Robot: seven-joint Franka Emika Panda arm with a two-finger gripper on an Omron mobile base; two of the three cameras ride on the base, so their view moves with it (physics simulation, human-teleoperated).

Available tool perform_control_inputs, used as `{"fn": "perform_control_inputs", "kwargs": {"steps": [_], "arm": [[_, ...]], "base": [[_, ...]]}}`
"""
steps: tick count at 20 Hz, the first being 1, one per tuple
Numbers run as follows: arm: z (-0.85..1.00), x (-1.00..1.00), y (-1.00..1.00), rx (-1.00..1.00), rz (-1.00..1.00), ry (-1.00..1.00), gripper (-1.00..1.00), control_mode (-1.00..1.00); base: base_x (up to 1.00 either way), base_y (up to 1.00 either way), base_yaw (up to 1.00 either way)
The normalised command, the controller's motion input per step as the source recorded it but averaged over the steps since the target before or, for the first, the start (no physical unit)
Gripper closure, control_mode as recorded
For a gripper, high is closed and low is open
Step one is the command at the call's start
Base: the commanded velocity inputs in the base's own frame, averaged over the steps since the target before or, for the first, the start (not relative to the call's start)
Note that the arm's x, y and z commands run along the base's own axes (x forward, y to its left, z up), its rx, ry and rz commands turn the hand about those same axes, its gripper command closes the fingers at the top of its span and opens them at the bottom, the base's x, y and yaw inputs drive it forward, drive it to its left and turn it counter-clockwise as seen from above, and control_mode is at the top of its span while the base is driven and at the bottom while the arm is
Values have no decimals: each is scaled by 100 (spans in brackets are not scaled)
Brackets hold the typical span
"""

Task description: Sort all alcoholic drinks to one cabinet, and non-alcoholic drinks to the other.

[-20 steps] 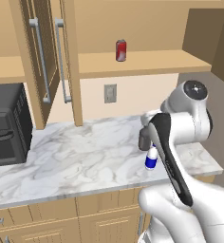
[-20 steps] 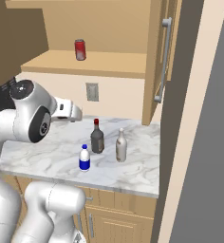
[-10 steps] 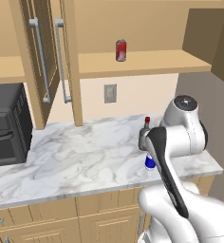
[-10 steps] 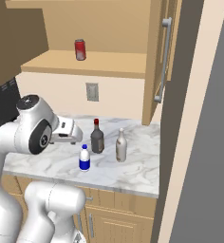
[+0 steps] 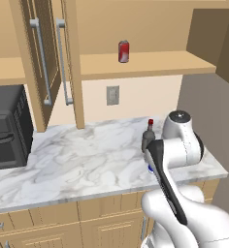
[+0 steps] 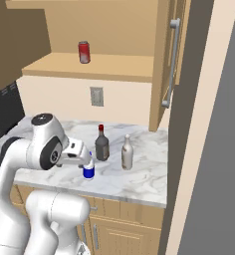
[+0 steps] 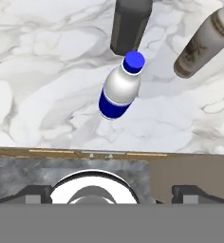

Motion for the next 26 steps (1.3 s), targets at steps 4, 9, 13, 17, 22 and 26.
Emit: {"fn": "perform_control_inputs", "kwargs": {"steps": [4,9,13,17,22,26], "arm": [[-48,3,-12,0,-2,1,-100,-100],[-29,4,-12,2,0,0,-100,-100],[-11,13,0,3,0,-1,-100,-100],[-12,25,0,0,0,-4,-100,-100],[-11,25,0,0,0,-9,-100,-100],[-7,22,-4,0,0,-1,-100,-100]], "base": [[0,0,0],[0,0,0],[0,0,0],[0,0,0],[0,0,0],[0,0,0]]}}
